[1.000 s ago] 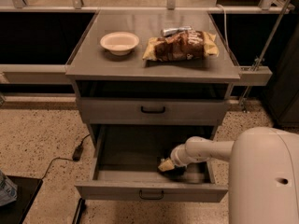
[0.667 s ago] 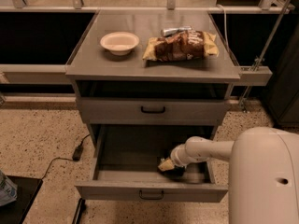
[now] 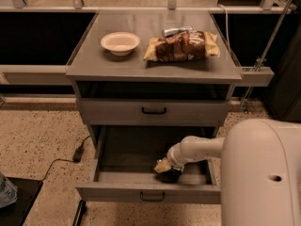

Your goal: Pick green can from middle drawer and place on counter

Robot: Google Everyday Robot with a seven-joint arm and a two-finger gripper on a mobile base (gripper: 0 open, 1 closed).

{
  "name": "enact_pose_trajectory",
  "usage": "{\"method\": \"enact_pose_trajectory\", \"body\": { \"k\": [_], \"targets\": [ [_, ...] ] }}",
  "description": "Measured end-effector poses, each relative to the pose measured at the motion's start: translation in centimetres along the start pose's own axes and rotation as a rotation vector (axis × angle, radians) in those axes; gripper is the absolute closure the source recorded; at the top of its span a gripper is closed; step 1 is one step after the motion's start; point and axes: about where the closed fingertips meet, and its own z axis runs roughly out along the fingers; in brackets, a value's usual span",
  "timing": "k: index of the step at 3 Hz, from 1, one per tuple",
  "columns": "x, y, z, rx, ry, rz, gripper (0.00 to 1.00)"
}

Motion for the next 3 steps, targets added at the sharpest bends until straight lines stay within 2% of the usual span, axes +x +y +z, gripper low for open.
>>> {"method": "enact_pose_trajectory", "body": {
  "k": [1,2,3],
  "targets": [
    [-4.7,-0.9,-4.3,0.120,0.003,-0.024,1.00],
    [-8.7,-1.9,-10.5,0.246,-0.019,-0.046,1.00],
    [-9.3,-1.6,-13.0,0.272,-0.004,-0.077,1.00]
  ]
}}
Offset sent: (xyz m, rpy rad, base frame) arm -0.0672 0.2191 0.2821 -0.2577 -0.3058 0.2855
